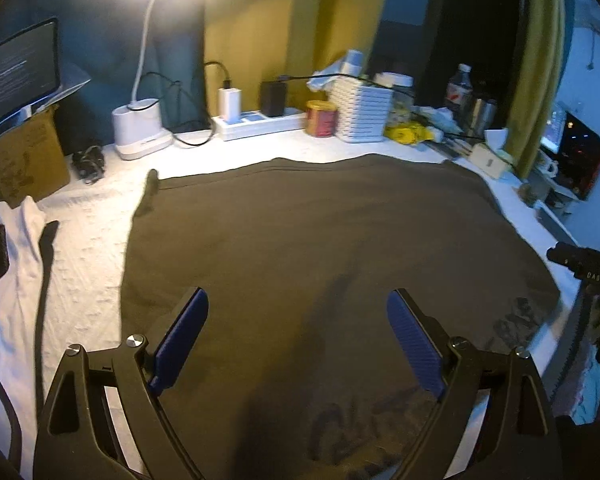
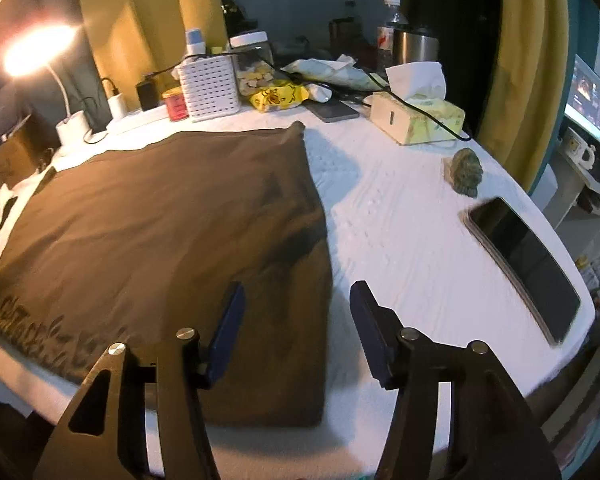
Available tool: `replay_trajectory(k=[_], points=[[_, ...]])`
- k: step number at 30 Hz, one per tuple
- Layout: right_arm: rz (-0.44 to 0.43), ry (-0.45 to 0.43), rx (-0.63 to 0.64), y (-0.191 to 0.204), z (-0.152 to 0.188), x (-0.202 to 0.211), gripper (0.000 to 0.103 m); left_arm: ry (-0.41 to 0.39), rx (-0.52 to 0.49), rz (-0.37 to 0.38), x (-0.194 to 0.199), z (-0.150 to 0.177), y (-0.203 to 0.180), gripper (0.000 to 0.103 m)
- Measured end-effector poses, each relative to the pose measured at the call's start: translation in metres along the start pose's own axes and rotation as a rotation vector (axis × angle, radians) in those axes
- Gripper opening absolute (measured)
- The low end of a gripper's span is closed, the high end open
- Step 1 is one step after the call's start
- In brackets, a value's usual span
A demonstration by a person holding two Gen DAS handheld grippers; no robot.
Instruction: Fold small clothes
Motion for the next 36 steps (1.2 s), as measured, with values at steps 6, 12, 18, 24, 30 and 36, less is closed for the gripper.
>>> replay_trajectory(k=[6, 12, 18, 24, 30, 36], points=[[-0.020, 0.025, 0.007, 0.016, 0.022, 0.014, 0.059, 0.000, 0.043, 0.035, 0.009, 0.014, -0.006, 0.090], [-0.102, 0.078, -0.040, 0.029, 0.047, 0.014, 0.068, 0.001, 0.104, 0.020, 0.015, 0.026, 0.002, 0.090], [-0.134, 0.136, -0.075, 0.035, 0.060, 0.012, 0.080, -0.006, 0.116, -0.014, 0.020, 0.031, 0.010, 0.101], [-0.134, 0.138, -0.110, 0.043, 0.061, 0.005, 0.085, -0.051, 0.132, 0.034, 0.023, 0.028, 0.012, 0.102], [-0.133, 0.104, -0.162, 0.046, 0.049, -0.007, 0.086, -0.025, 0.091, 0.041, 0.017, 0.024, 0.010, 0.102], [-0.151, 0.075, -0.206, 0.048, 0.031, -0.022, 0.086, 0.015, 0.105, 0.055, 0.006, 0.021, 0.016, 0.102]])
Point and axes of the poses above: each gripper's, at about its wrist camera, not at the fingertips, and x roughly against the way its jaws point, y to its left, z to its underside, the point moved 4 cm from there along -x, roughly the way its jaws point, and after that the axes turned 2 degrees about x, right-handed, at the moved point
